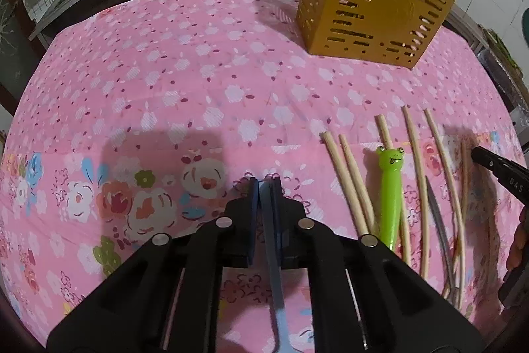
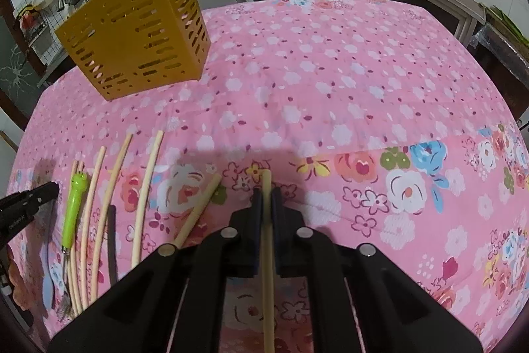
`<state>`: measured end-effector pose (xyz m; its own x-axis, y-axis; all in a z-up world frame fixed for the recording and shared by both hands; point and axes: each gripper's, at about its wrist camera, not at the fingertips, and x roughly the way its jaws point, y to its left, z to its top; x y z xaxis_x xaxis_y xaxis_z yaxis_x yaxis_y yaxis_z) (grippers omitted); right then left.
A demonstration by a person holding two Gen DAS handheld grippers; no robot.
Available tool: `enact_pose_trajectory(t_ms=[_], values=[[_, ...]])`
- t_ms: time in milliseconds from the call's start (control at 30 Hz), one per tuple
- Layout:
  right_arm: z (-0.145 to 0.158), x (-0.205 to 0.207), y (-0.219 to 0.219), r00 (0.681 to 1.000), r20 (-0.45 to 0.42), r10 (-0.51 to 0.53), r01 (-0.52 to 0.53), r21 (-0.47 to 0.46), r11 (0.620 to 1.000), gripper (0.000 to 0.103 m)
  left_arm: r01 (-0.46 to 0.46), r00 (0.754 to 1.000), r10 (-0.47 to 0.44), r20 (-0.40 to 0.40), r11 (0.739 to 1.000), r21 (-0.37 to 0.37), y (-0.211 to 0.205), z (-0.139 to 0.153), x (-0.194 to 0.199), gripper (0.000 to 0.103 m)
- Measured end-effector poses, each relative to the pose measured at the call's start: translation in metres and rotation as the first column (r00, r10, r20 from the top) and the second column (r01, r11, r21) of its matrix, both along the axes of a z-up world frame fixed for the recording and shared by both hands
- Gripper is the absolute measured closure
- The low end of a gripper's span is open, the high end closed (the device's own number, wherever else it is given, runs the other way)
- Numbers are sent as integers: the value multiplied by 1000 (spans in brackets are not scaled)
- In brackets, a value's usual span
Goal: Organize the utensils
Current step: 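Carry the spoon and chopstick up to the yellow caddy with both tools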
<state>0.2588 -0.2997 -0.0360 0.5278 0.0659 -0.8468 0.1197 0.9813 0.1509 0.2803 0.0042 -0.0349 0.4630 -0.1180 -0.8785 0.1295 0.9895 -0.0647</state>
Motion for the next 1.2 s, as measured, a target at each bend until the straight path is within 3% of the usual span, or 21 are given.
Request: enact_pose_trajectory(t_ms=[233, 500, 833, 1200], values=[[23, -4, 5, 998, 68, 11, -10, -6, 1000, 97, 8, 996, -5, 91, 999, -32, -1, 26, -8, 97], [61, -11, 6, 978, 210, 4, -7, 12, 1000, 97, 0, 966, 21, 257, 997, -79, 7, 72, -19, 97], [104, -14, 9, 904, 427, -10, 9, 3, 1000, 97, 11, 913, 29, 406, 995, -96, 3, 107, -21, 97], [128, -3, 5, 840, 542, -19, 6, 26, 1000, 97, 40, 879, 14, 477, 994, -102, -2, 133, -10, 97]])
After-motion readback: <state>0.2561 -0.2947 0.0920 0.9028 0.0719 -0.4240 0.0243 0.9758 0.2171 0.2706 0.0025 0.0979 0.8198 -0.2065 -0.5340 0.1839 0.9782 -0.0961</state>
